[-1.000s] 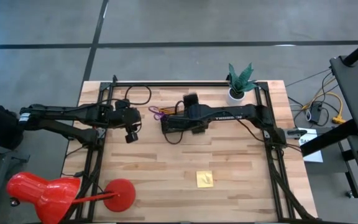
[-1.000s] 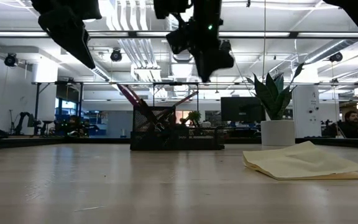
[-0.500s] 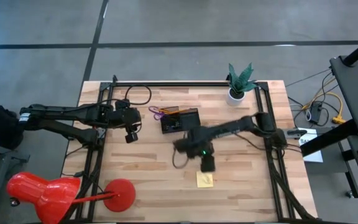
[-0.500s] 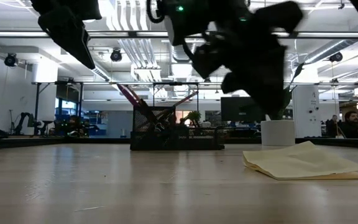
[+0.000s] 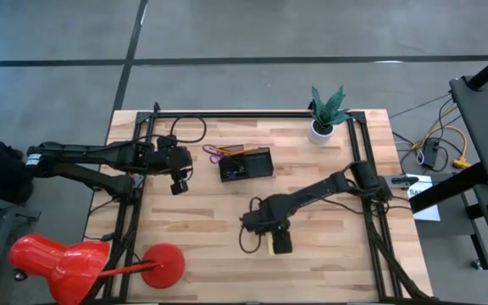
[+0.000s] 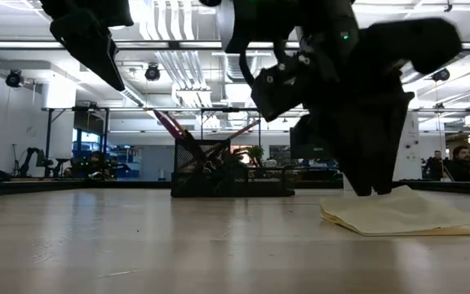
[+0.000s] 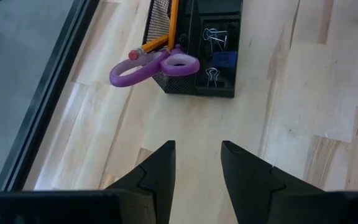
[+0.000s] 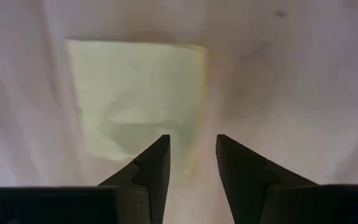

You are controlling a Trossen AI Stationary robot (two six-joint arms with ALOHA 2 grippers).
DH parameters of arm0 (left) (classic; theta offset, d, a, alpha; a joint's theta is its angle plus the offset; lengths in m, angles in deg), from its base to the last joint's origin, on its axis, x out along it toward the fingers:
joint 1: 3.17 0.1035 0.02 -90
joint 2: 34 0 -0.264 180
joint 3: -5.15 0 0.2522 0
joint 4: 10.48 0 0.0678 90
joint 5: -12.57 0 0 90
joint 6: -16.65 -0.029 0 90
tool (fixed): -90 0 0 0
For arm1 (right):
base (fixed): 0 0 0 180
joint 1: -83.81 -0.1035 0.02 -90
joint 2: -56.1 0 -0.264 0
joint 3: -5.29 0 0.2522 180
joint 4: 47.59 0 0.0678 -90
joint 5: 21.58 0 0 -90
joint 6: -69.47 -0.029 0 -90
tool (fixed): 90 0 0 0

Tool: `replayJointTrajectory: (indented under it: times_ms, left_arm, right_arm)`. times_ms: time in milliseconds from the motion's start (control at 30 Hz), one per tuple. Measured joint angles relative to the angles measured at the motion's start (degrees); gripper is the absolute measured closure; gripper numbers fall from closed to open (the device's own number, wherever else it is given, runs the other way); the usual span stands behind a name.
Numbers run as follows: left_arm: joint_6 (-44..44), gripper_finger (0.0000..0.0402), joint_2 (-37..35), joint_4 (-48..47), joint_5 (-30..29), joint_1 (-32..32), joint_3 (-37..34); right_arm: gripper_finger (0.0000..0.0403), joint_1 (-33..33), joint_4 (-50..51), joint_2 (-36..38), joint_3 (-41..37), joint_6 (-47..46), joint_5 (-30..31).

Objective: Pick and place office supplies into organizer
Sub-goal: Put the yellow sticky notes into the black desk organizer

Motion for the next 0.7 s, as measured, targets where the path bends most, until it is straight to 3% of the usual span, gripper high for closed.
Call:
replayJointTrajectory:
  times_ms: [167, 567, 700]
  left_arm:
    - [0.00, 0.0288, 0.00, -0.01, 0.23, -0.01, -0.01]
    - [-0.02, 0.0288, 0.02, -0.05, 0.35, 0.00, -0.22]
    - [-0.04, 0.0288, 0.02, -0.01, 0.39, -0.02, -0.91]
  right_arm:
    - [0.0282, -0.01, -1.99, -0.58, 0.02, -0.50, -3.92]
    - [0.0283, -0.08, -9.94, -2.86, -0.88, -4.82, -4.53]
    - [0.0300, -0.12, -10.07, -3.82, -1.08, -4.54, -4.47]
